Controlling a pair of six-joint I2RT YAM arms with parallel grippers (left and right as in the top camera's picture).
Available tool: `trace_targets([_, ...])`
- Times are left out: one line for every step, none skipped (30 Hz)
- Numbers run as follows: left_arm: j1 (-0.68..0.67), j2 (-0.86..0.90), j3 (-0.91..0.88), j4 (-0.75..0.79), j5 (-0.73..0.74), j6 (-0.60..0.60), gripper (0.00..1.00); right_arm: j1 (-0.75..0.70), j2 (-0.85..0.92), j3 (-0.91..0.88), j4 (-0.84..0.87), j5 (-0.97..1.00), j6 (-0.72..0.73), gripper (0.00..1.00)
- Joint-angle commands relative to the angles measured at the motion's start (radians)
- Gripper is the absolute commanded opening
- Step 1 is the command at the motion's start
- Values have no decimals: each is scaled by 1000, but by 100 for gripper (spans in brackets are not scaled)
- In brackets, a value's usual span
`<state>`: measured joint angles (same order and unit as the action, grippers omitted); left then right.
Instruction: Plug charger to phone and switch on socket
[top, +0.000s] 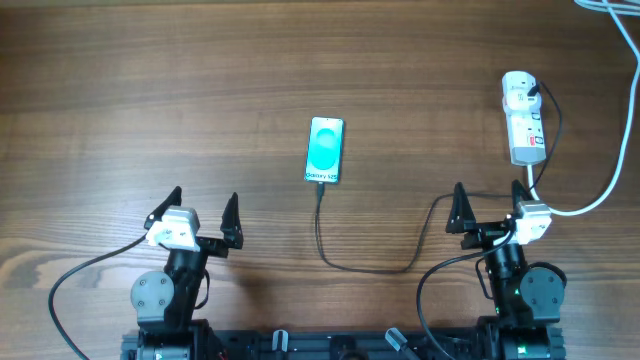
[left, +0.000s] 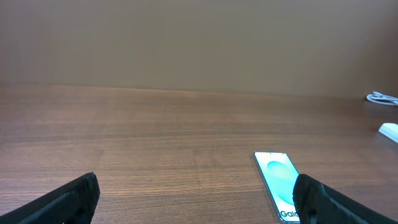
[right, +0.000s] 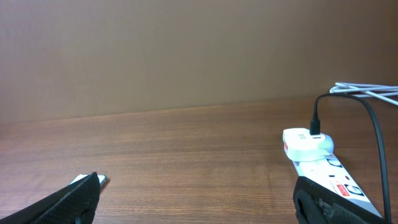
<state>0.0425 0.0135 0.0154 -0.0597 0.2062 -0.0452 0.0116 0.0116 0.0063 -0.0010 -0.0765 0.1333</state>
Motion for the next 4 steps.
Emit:
trace_targets([9, -11, -10, 3, -6, 11, 100, 4, -8, -1, 2, 17, 0, 100])
trace_targets([9, -11, -10, 3, -6, 11, 100, 4, -8, -1, 2, 17, 0, 100])
trace_targets([9, -11, -10, 3, -6, 11, 100, 4, -8, -1, 2, 17, 0, 100])
trace_targets([9, -11, -10, 3, -6, 11, 100, 4, -8, -1, 2, 17, 0, 100])
